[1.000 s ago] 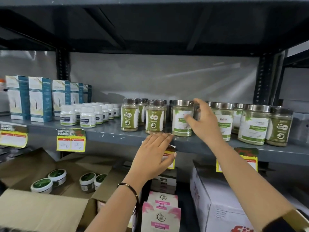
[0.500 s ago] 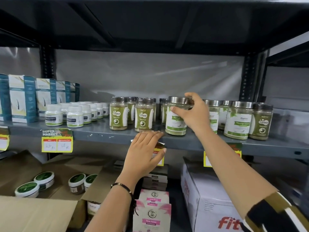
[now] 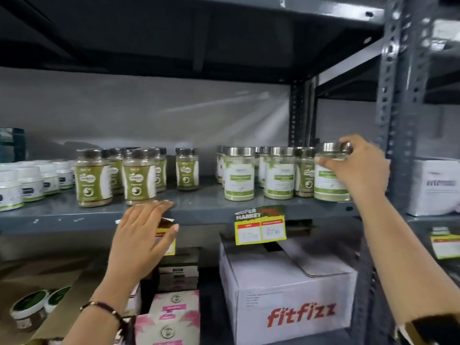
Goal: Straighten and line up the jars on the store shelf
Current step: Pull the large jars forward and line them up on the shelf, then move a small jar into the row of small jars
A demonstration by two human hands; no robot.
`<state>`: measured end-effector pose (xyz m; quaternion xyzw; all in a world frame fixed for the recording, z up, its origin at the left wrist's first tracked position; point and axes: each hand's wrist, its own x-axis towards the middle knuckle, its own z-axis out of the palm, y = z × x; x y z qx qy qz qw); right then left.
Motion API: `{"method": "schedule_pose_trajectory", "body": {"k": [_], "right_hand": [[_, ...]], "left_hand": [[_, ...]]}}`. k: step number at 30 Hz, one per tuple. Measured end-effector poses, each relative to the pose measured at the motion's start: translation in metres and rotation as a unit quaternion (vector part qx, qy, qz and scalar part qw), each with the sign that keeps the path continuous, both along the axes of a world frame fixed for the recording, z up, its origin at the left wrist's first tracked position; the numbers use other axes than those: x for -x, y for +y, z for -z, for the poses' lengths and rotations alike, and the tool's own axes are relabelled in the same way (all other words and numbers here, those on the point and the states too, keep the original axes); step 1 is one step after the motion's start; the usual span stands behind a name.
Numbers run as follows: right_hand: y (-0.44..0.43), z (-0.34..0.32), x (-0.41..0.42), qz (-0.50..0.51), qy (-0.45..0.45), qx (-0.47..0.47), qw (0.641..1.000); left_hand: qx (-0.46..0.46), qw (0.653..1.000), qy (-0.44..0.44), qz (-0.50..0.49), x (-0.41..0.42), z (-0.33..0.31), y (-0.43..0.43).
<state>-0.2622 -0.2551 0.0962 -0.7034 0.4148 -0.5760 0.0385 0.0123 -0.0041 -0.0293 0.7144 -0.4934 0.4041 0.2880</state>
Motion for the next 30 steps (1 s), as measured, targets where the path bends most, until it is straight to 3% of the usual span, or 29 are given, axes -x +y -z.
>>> {"method": "schedule_pose_trajectory", "body": {"k": [11, 15, 18, 21, 30], "right_hand": [[-0.057, 0.008, -0.005, 0.046, 0.077, 0.004, 0.996], [-0.051, 0.004, -0.006, 0.038, 0.089, 0.108, 0.989], [-0.051, -0.007, -0.016, -0.066, 0.212, 0.174, 0.959], [-0.052, -0.011, -0.024, -0.05, 0.335, 0.15, 0.929], [-0.017, -0.007, -0.012, -0.158, 0.205, 0.154, 0.954]], "left_hand": [[-0.004, 1.0, 0.019, -0.014, 0.001, 0.001, -0.003], [-0.003, 1.0, 0.017, -0.013, 0.001, 0.001, -0.002], [-0.004, 1.0, 0.018, -0.01, 0.002, 0.0, -0.002], [-0.003, 1.0, 0.018, -0.008, 0.002, 0.0, -0.002], [-0.001, 1.0, 0.016, -0.004, 0.004, -0.001, -0.001]]}}
